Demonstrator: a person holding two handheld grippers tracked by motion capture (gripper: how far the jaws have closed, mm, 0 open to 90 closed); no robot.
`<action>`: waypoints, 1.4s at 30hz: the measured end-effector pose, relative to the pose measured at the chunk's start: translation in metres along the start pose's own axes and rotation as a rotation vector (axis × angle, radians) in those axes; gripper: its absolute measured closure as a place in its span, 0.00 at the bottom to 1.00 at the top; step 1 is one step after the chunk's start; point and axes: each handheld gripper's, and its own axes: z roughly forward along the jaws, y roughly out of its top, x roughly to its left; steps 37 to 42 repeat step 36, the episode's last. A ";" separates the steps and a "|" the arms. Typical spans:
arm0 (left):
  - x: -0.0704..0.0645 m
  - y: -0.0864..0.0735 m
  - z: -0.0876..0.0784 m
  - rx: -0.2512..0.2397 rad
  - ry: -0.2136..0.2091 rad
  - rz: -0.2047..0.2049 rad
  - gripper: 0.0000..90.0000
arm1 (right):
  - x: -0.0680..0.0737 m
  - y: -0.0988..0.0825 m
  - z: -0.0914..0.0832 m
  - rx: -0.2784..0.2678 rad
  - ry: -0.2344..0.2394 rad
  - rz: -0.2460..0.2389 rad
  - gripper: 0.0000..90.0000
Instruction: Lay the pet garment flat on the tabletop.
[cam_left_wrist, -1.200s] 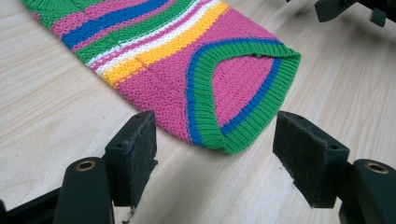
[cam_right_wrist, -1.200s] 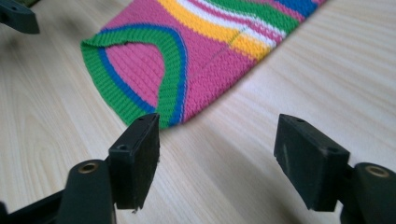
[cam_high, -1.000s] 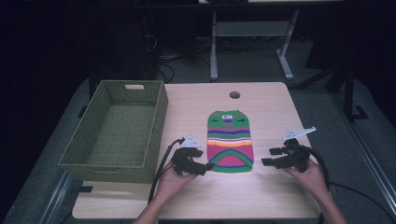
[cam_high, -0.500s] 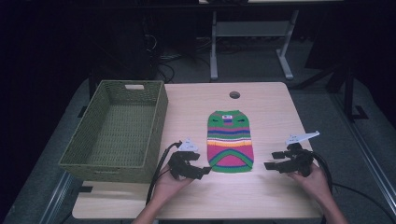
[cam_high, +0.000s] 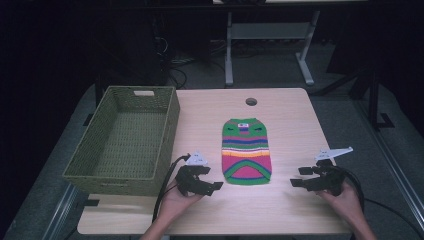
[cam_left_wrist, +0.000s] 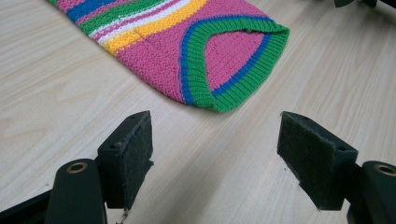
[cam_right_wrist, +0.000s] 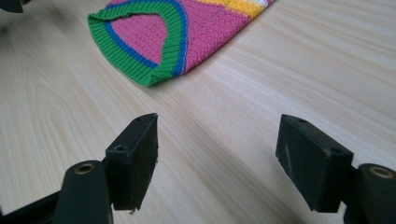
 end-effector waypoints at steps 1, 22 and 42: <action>0.000 -0.001 0.000 0.001 0.000 0.002 0.29 | 0.000 -0.002 -0.001 -0.001 0.002 0.011 0.32; -0.011 -0.023 -0.009 0.012 -0.006 0.001 0.29 | 0.006 -0.034 -0.021 -0.023 -0.052 0.007 0.32; -0.030 -0.036 -0.021 -0.008 0.021 0.072 0.29 | 0.021 -0.063 -0.038 -0.121 -0.118 0.030 0.30</action>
